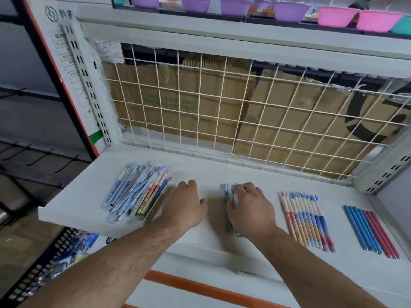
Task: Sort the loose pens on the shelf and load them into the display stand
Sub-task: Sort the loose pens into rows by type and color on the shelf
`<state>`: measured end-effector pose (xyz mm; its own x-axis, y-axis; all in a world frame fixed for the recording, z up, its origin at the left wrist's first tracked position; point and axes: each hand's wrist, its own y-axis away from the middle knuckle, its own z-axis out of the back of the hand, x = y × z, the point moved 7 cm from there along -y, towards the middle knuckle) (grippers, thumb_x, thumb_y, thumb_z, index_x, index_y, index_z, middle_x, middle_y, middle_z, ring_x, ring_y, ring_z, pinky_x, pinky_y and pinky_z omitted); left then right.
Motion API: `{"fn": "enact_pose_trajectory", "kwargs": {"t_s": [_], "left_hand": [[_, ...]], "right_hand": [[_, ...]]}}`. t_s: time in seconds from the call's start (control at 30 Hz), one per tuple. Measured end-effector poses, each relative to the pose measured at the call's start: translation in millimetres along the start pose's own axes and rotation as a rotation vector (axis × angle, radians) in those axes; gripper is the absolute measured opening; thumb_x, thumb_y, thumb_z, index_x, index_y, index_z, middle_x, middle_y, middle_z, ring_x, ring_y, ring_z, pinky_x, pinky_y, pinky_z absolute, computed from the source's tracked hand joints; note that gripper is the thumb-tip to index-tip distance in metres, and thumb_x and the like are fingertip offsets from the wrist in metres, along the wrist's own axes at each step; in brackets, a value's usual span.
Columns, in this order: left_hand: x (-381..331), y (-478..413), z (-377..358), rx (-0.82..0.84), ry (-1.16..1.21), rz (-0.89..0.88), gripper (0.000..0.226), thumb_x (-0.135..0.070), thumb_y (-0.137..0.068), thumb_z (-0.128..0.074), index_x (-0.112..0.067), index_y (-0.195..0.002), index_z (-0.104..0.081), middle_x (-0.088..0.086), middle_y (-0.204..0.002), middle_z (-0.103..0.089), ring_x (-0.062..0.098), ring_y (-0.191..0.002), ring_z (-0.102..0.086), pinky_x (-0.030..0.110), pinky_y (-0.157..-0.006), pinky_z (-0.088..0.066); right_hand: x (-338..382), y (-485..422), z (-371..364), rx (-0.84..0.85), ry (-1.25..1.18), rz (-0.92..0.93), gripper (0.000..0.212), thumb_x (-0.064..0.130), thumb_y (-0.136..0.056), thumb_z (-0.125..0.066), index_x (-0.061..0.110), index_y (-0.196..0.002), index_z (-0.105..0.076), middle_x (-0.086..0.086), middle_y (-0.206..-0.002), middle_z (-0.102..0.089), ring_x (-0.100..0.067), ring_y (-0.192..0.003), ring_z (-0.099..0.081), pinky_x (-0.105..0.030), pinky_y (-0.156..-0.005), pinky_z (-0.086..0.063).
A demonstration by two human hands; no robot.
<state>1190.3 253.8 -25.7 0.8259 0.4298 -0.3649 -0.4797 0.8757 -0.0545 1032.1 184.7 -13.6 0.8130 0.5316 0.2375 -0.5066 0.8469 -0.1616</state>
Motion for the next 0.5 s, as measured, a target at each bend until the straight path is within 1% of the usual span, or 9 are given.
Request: {"fn": "enact_pose_trajectory", "kwargs": {"t_s": [0.03,0.07,0.1,0.13,0.2,0.27,0.33,0.5], "left_hand": [[6.8,0.2,3.4,-0.006,-0.040,-0.004,0.040,-0.044,-0.092,-0.052,-0.014,-0.119,-0.051,0.006,-0.115,-0.057,0.024,-0.101,-0.059,0.034,-0.076,-0.048],[13.8,0.1,6.4,-0.007,-0.089,-0.002,0.041,-0.045,-0.092,-0.050,-0.013,-0.118,-0.049,0.008,-0.115,-0.056,0.026,-0.102,-0.059,0.035,-0.078,-0.048],[21.7,-0.1,9.1,-0.002,-0.150,0.005,0.042,-0.045,-0.092,-0.049,-0.012,-0.118,-0.048,0.009,-0.116,-0.055,0.027,-0.103,-0.059,0.036,-0.079,-0.048],[29.9,-0.7,12.1,0.000,-0.209,0.015,0.044,-0.046,-0.092,-0.047,-0.011,-0.119,-0.047,0.010,-0.117,-0.055,0.028,-0.104,-0.059,0.037,-0.080,-0.048],[46.4,-2.1,17.7,0.004,-0.280,0.035,0.050,-0.047,-0.093,-0.047,-0.009,-0.125,-0.046,0.011,-0.121,-0.054,0.029,-0.108,-0.058,0.037,-0.083,-0.049],[60.5,-3.4,23.8,0.003,-0.319,0.049,0.051,-0.047,-0.093,-0.048,-0.009,-0.127,-0.047,0.011,-0.123,-0.054,0.027,-0.111,-0.057,0.036,-0.082,-0.050],[72.4,-5.7,26.4,0.019,-0.347,0.052,0.049,-0.046,-0.095,-0.048,-0.008,-0.125,-0.049,0.011,-0.123,-0.054,0.026,-0.112,-0.058,0.034,-0.082,-0.049],[85.8,-11.9,27.6,0.060,-0.325,0.033,0.042,-0.041,-0.094,-0.051,-0.009,-0.121,-0.053,0.010,-0.121,-0.057,0.026,-0.110,-0.059,0.032,-0.080,-0.047]], "right_hand": [[6.4,-0.3,-0.7,-0.017,-0.010,-0.006,0.032,0.031,-0.093,-0.054,0.020,-0.122,-0.063,-0.003,-0.123,-0.059,-0.028,-0.114,-0.056,-0.044,-0.095,-0.050],[11.8,-0.5,-2.4,-0.024,-0.013,-0.008,0.032,0.030,-0.093,-0.055,0.021,-0.123,-0.063,-0.003,-0.123,-0.059,-0.029,-0.115,-0.056,-0.049,-0.103,-0.044],[18.3,-0.9,-4.7,-0.016,0.002,-0.004,0.032,0.030,-0.094,-0.053,0.023,-0.124,-0.061,-0.001,-0.125,-0.057,-0.028,-0.117,-0.055,-0.049,-0.107,-0.038],[24.7,-1.4,-6.9,0.003,0.026,0.002,0.033,0.031,-0.096,-0.051,0.025,-0.127,-0.059,0.001,-0.128,-0.055,-0.025,-0.120,-0.053,-0.044,-0.107,-0.034],[36.7,-2.5,-8.7,-0.008,0.027,0.021,0.034,0.034,-0.098,-0.050,0.026,-0.130,-0.056,0.005,-0.132,-0.052,-0.020,-0.120,-0.051,-0.035,-0.098,-0.037],[48.9,-4.1,-10.6,-0.034,-0.014,0.042,0.034,0.034,-0.096,-0.054,0.024,-0.128,-0.059,0.003,-0.130,-0.056,-0.020,-0.114,-0.055,-0.032,-0.088,-0.043],[59.7,-6.2,-15.9,-0.037,-0.050,0.047,0.033,0.033,-0.093,-0.057,0.022,-0.124,-0.062,0.001,-0.126,-0.059,-0.022,-0.110,-0.058,-0.031,-0.081,-0.048],[78.4,-7.7,-19.4,-0.061,-0.063,0.037,0.034,0.032,-0.092,-0.058,0.020,-0.124,-0.063,0.000,-0.124,-0.059,-0.024,-0.110,-0.059,-0.033,-0.080,-0.051]]}}
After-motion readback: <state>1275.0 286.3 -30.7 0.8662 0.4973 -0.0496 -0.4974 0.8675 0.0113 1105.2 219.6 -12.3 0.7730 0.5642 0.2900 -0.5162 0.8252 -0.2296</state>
